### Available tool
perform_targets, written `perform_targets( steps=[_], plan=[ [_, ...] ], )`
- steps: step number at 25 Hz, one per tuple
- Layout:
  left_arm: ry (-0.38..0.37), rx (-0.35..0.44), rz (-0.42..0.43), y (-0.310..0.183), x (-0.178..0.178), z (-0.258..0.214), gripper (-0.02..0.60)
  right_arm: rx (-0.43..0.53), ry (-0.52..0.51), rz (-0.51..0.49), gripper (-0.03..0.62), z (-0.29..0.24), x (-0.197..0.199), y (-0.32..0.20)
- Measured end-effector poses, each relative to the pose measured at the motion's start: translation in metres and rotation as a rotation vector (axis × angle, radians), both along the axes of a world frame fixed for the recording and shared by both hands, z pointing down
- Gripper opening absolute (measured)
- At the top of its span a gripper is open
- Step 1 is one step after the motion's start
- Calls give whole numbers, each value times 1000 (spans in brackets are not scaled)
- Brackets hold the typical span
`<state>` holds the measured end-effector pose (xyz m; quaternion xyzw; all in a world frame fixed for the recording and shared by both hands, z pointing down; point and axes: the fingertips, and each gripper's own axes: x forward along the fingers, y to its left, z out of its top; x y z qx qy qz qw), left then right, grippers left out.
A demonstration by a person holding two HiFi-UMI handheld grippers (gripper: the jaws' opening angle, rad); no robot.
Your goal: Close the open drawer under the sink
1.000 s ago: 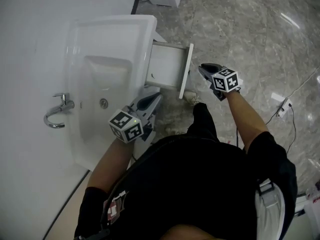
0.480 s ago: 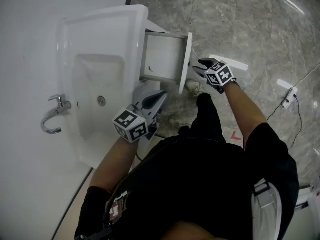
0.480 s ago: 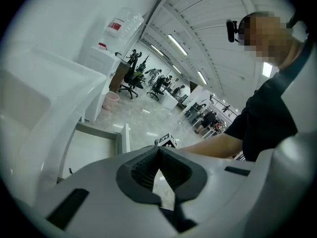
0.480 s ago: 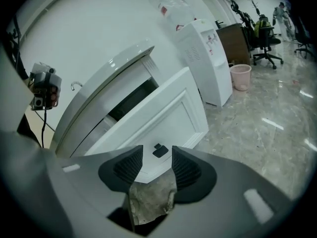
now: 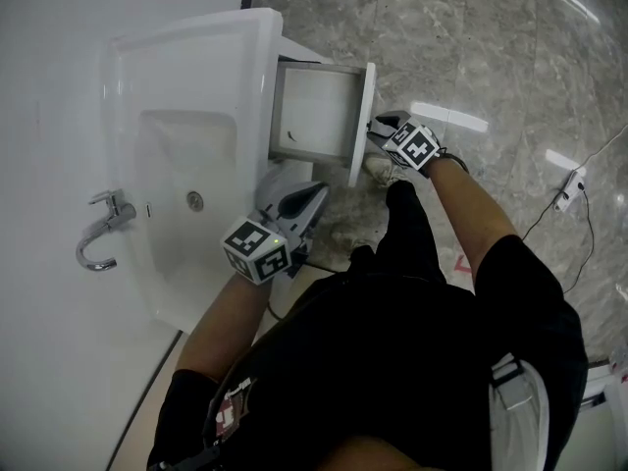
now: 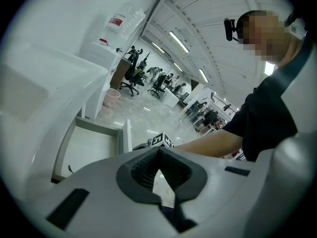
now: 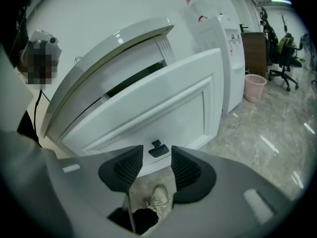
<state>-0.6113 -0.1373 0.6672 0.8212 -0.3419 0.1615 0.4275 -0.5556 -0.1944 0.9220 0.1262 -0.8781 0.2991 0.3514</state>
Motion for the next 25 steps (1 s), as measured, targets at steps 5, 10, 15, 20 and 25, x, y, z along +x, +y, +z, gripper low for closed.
perform_targets(
  steps=[5,10,15,20,25],
  plan=[
    [7,-4,0,0,2,4,-9,52,49,-50,149,9,-1,0],
    [2,-5,1,1,1,7,-9,102,102,-107,135,16,-4,2],
    [10,-2,-8,2,0,4,-9,134,119,-118,120,17,-5,0],
    [14,0,-5,5,0,2,-9,138,121,-114,118,17,-12,-1],
    [17,-4,-24,7,-7,3,-9,140,109,-112,118,16,-20,-2]
  ],
)
